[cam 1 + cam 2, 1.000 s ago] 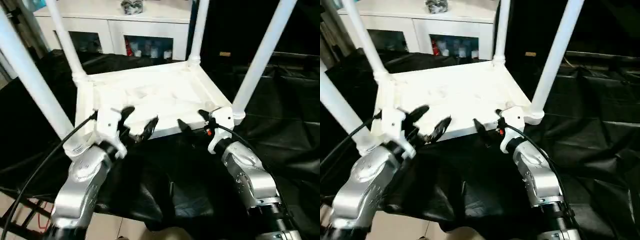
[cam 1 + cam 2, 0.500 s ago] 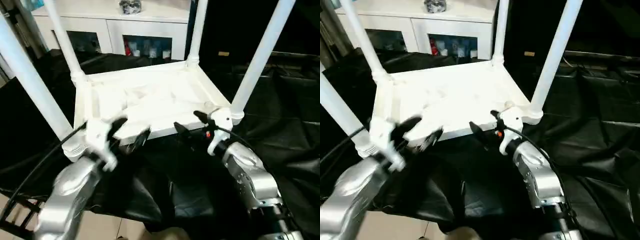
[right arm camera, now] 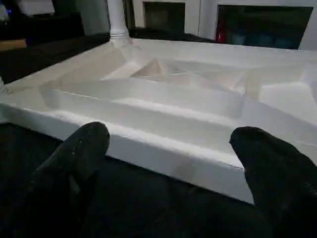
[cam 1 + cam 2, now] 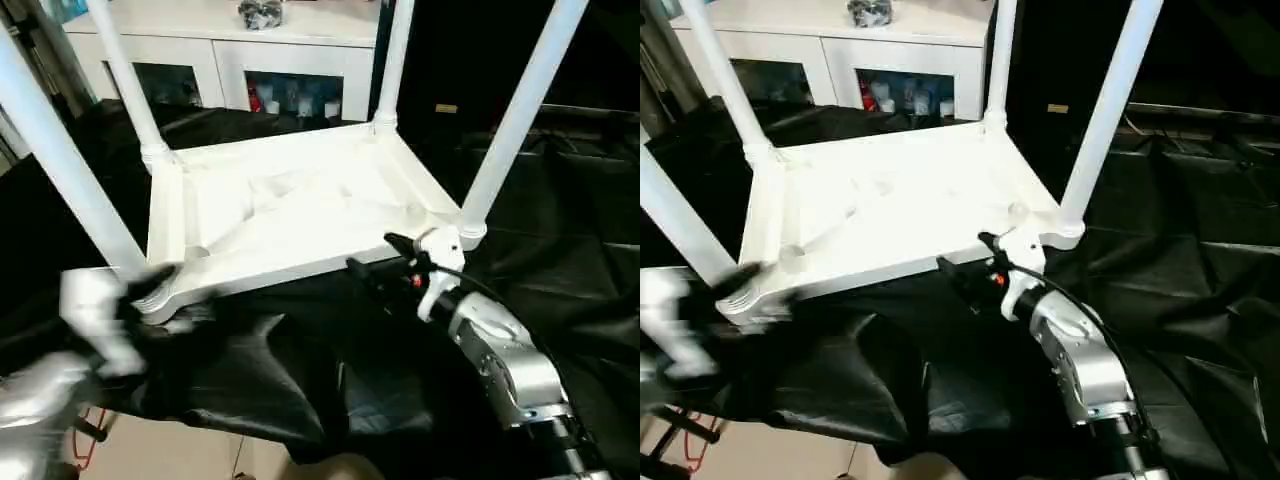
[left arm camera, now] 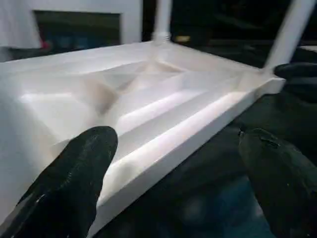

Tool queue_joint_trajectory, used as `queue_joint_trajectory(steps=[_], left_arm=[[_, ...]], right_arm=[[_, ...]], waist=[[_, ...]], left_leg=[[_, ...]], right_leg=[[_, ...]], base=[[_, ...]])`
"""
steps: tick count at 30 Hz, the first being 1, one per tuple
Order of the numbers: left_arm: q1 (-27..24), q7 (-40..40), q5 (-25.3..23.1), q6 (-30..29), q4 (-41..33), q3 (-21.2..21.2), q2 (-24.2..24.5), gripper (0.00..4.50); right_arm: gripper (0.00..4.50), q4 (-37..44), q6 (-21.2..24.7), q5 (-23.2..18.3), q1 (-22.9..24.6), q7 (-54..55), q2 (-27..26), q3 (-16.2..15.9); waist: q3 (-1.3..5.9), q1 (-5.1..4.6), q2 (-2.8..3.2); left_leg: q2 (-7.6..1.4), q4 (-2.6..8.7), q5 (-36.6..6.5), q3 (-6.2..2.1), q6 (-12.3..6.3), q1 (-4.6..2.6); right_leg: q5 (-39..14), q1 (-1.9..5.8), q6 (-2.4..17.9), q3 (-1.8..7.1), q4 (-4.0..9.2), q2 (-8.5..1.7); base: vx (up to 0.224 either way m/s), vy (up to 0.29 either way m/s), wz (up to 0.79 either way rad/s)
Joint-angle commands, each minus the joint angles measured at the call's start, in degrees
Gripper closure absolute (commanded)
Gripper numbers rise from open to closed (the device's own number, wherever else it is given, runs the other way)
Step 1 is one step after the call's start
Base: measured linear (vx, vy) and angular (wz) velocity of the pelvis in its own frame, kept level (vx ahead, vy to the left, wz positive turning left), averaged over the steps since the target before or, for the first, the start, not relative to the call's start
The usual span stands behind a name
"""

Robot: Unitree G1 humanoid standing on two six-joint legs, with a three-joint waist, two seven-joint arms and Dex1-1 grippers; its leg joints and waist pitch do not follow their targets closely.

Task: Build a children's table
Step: Rotate table base

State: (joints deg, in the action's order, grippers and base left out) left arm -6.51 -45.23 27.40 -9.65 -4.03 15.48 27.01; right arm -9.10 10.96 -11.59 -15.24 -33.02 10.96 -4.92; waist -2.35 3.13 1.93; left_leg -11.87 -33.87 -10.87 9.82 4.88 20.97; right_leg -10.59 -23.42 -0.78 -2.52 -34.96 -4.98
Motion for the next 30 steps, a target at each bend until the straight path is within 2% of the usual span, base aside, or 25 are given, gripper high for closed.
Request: queue_joint_trajectory(steps=[1, 5, 9, 16, 18, 19, 20, 22, 23, 24, 25, 27, 28, 30], left_arm=[[-0.8, -1.7, 0.8, 0.6, 1.5, 1.6, 1.4, 0.0], [-3.4, -4.1, 2.6, 0.9, 2.9, 4.8, 3.3, 0.0], [-6.0, -6.2, 4.1, 0.6, 2.5, 7.0, 4.6, 0.0], [-6.3, -7.1, 4.0, 3.8, 5.3, 9.9, 5.4, 0.0], [-5.3, -6.6, 3.8, 4.6, 6.0, 9.8, 5.1, 0.0], [-3.4, -5.3, 2.7, 5.7, 6.9, 9.0, 4.4, 0.0], [-2.2, -4.5, 2.1, 6.3, 7.4, 8.4, 4.0, 0.0], [3.3, -0.7, -0.5, 7.6, 8.9, 5.7, 1.8, 0.0], [4.0, -0.1, -0.7, 7.4, 8.7, 5.4, 1.5, 0.0], [4.7, 0.6, -0.9, 6.7, 8.2, 4.9, 1.2, 0.0], [5.0, 0.9, -0.9, 6.4, 8.0, 4.7, 1.1, 0.0], [8.8, 2.7, -3.5, 6.5, 10.3, 2.9, 0.5, 0.0], [9.8, 3.2, -4.3, 6.8, 11.3, 2.5, 0.5, 0.0], [10.9, 3.4, -4.2, 6.4, 12.0, 2.1, 0.2, 0.0]], right_arm=[[0.04, 0.8, 0.5, 0.1, 0.1, -0.4, 0.1, -0.3], [0.04, 0.2, 0.3, 0.4, -0.1, -0.4, 0.1, -0.4], [0.04, -0.2, 0.2, 0.5, -0.3, -0.4, 0.1, -0.4], [0.04, -0.5, 0.1, 0.6, -0.4, -0.2, 0.3, -0.6], [0.04, -0.8, 0.0, 0.7, -0.5, -0.2, 0.3, -0.6], [0.04, -1.3, 0.1, 1.1, -0.7, 0.3, 0.2, -0.7], [0.04, -1.7, 0.1, 1.5, -0.8, 0.6, 0.3, -0.7], [0.04, -3.2, 0.5, 2.8, -1.5, 2.0, 0.3, -1.0], [0.04, -3.3, 0.6, 2.9, -1.6, 2.1, 0.3, -1.0], [0.04, -3.5, 0.7, 3.2, -1.8, 2.3, 0.4, -1.1], [0.04, -3.6, 0.8, 3.3, -1.8, 2.3, 0.5, -1.2], [0.04, -4.7, 1.5, 4.2, -2.3, 3.5, 0.9, -1.0], [0.04, -4.9, 1.7, 4.3, -2.4, 3.8, 0.9, -1.0], [0.04, -5.3, 2.0, 4.7, -2.6, 4.3, 1.0, -0.9]], waist=[[2.86, -0.08, 0.52], [2.75, -0.04, 0.4], [2.54, -0.07, 0.57], [2.55, 0.13, 0.62], [2.65, 0.22, 0.63], [2.62, 0.15, 0.72], [2.66, 0.21, 0.67], [2.73, 0.31, 0.84], [2.73, 0.45, 0.74], [2.81, 0.32, 0.64], [2.87, 0.28, 0.52], [3.02, 0.33, 0.51], [3.0, 0.33, 0.51], [3.12, 0.3, 0.48]], left_leg=[[-0.48, 4.71, -17.0, 0.1, 0.25, -0.5], [-0.42, 4.79, -18.2, 0.12, 0.28, -0.44], [-0.61, 5.01, -20.5, 0.02, 0.59, -0.63], [-0.58, 5.06, -21.0, -0.01, 0.89, -0.81], [-0.62, 5.03, -20.6, -0.01, 0.88, -0.88], [-0.64, 5.07, -20.3, -0.05, 0.95, -0.78], [-0.54, 4.94, -20.7, 0.1, 1.05, -1.08], [-0.59, 4.96, -20.0, 0.03, 1.4, -1.09], [-0.54, 4.87, -20.2, 0.13, 1.76, -1.38], [-0.52, 4.88, -19.1, -0.02, 1.89, -0.79], [-0.44, 4.86, -18.2, -0.11, 1.9, -0.54], [-0.38, 4.63, -17.8, 0.06, 1.6, -1.01], [-0.31, 4.59, -17.7, 0.14, 1.53, -1.05], [-0.29, 4.59, -16.5, -0.01, 1.66, -0.79]], right_leg=[[-11.9, 2.16, 9.8, 1.7, 4.08, -1.27], [-13.5, 2.19, 9.8, 1.74, 4.18, -1.43], [-16.3, 1.91, 9.4, 1.8, 4.45, -1.43], [-15.9, 1.87, 9.1, 1.88, 4.46, -1.39], [-15.0, 1.87, 9.2, 1.91, 4.37, -1.4], [-14.3, 1.94, 9.6, 1.91, 4.23, -1.41], [-14.5, 1.77, 9.5, 1.9, 4.39, -1.31], [-13.0, 1.93, 9.8, 1.9, 4.25, -1.33], [-13.1, 1.81, 10.0, 1.9, 4.26, -1.37], [-12.0, 2.42, 10.0, 1.92, 3.94, -1.51], [-11.4, 2.7, 9.9, 1.9, 3.79, -1.57], [-11.8, 2.43, 9.8, 1.93, 3.98, -1.48], [-11.8, 2.33, 9.9, 1.95, 4.02, -1.42], [-10.5, 2.65, 10.1, 1.88, 3.77, -1.47]], base=[[0.0, 0.0, 0.0], [0.0, 0.0, 0.0], [0.0, 0.0, 0.0], [0.0, 0.0, 0.0], [0.0, 0.0, 0.0], [0.0, 0.0, 0.0], [0.0, 0.0, 0.0], [0.0, 0.0, 0.0], [0.0, 0.0, 0.0], [0.0, 0.0, 0.0], [0.0, 0.0, 0.0], [0.0, 0.0, 0.0], [0.0, 0.0, 0.0], [0.0, 0.0, 0.0]])
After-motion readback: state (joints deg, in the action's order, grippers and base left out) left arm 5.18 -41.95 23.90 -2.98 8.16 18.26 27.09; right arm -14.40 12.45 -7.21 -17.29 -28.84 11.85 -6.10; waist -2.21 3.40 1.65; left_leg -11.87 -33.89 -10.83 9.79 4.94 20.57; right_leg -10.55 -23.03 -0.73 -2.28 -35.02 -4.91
